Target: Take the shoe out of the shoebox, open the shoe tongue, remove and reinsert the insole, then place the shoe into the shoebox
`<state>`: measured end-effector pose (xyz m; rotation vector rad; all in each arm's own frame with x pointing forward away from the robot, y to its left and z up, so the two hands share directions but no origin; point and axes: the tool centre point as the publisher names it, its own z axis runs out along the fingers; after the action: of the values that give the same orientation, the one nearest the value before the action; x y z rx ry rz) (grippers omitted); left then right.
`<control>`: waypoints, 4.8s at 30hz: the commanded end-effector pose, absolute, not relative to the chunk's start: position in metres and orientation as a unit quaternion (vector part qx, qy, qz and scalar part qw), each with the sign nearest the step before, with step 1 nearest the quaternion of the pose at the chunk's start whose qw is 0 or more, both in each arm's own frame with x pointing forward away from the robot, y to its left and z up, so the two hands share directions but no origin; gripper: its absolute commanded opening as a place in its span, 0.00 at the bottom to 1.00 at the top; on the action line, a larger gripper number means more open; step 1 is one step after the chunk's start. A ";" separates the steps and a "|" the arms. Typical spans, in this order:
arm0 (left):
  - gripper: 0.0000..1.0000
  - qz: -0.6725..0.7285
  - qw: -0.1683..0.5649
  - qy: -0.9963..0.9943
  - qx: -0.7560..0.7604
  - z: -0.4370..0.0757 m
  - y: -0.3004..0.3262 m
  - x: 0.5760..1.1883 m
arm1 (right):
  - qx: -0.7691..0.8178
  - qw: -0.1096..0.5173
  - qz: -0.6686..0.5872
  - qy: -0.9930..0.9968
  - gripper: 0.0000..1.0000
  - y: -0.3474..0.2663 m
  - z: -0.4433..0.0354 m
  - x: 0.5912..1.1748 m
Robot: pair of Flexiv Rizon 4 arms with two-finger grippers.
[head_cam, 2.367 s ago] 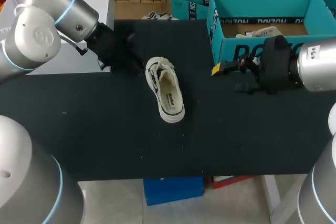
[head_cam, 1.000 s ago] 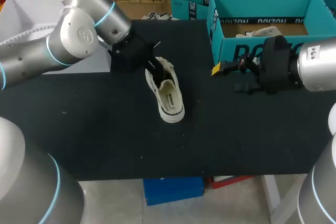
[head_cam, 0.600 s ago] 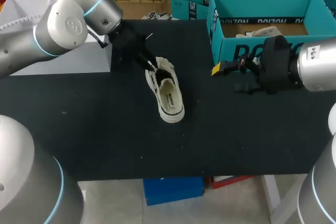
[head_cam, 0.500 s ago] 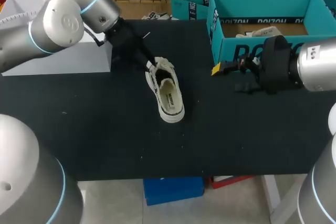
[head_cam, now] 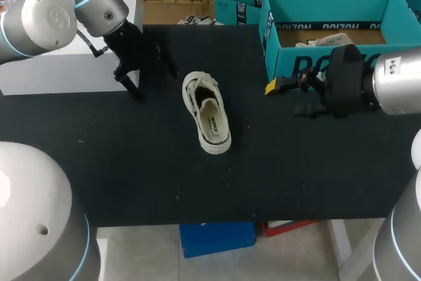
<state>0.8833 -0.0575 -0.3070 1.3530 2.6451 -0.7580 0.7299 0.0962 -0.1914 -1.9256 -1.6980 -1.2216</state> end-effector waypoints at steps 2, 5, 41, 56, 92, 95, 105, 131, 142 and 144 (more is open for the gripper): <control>1.00 -0.225 -0.008 0.879 0.420 -0.285 -0.042 0.869 | -0.670 0.148 -0.425 -0.590 1.00 0.097 -0.192 0.730; 1.00 -0.225 -0.008 0.879 0.420 -0.285 -0.042 0.869 | -0.670 0.148 -0.425 -0.590 1.00 0.097 -0.192 0.730; 1.00 -0.170 -0.114 0.976 0.070 -0.285 -0.007 0.878 | -0.670 0.148 -0.425 -0.590 1.00 0.097 -0.192 0.730; 1.00 -0.225 0.062 0.972 0.005 -0.265 0.040 0.842 | -0.670 0.148 -0.425 -0.590 1.00 0.097 -0.192 0.730; 1.00 -0.349 0.088 0.933 -0.004 -0.265 0.068 0.863 | -0.663 0.149 -0.405 -0.612 1.00 0.091 -0.190 0.742; 1.00 -0.349 0.088 0.933 -0.004 -0.265 0.068 0.863 | -0.652 0.135 -0.362 -0.652 1.00 0.087 -0.185 0.766; 1.00 -0.349 0.088 0.933 -0.004 -0.265 0.068 0.863 | -0.632 0.091 -0.234 -0.733 1.00 0.098 -0.185 0.828; 1.00 -0.349 0.088 0.933 -0.004 -0.265 0.068 0.863 | -0.591 0.023 -0.043 -0.805 1.00 0.146 -0.229 0.879; 1.00 -0.349 0.088 0.933 -0.004 -0.265 0.068 0.863 | -0.593 0.030 -0.035 -0.804 1.00 0.168 -0.250 0.877; 1.00 -0.349 0.088 0.933 -0.004 -0.265 0.068 0.863 | -0.593 0.029 -0.033 -0.804 1.00 0.171 -0.255 0.876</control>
<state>0.8641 0.0683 -0.2646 -0.0127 2.7801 -1.0427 0.8717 0.1632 -0.2472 -1.8356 -2.4872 -0.1471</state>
